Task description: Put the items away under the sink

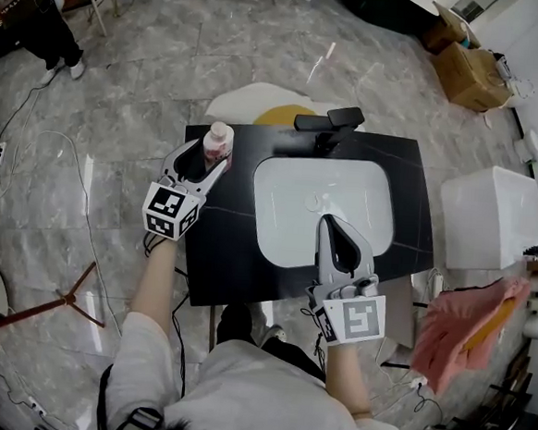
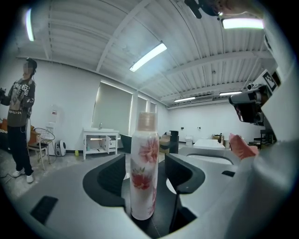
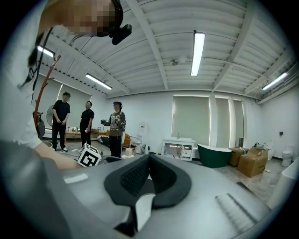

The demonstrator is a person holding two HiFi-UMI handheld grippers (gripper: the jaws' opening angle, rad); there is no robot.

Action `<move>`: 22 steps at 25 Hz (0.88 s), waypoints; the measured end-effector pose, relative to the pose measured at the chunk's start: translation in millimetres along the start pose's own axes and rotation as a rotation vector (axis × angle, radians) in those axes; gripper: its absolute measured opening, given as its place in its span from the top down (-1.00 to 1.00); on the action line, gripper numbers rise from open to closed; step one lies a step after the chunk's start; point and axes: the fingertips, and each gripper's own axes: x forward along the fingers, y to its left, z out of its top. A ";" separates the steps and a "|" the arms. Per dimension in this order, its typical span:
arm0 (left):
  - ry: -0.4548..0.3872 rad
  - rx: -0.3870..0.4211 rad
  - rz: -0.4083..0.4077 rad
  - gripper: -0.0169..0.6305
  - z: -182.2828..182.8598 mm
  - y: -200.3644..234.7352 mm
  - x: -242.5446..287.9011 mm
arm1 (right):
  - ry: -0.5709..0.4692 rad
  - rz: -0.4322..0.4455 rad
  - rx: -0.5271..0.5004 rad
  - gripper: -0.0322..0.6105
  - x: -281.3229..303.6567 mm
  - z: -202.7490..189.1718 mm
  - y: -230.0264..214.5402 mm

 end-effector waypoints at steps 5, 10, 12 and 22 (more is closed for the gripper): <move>0.012 -0.003 -0.002 0.18 -8.3 2.6 12.7 | 0.013 -0.002 -0.001 0.87 2.3 -3.3 -5.9; 0.030 -0.002 -0.008 0.18 -19.5 3.7 21.5 | 0.022 -0.008 -0.006 0.87 4.3 -6.2 -10.6; 0.027 0.001 -0.008 0.22 -21.4 3.2 22.7 | 0.024 -0.013 -0.008 0.87 4.1 -7.1 -12.5; 0.015 0.060 -0.018 0.27 -8.4 -5.6 17.9 | 0.017 -0.025 -0.006 0.87 1.0 -4.1 -15.3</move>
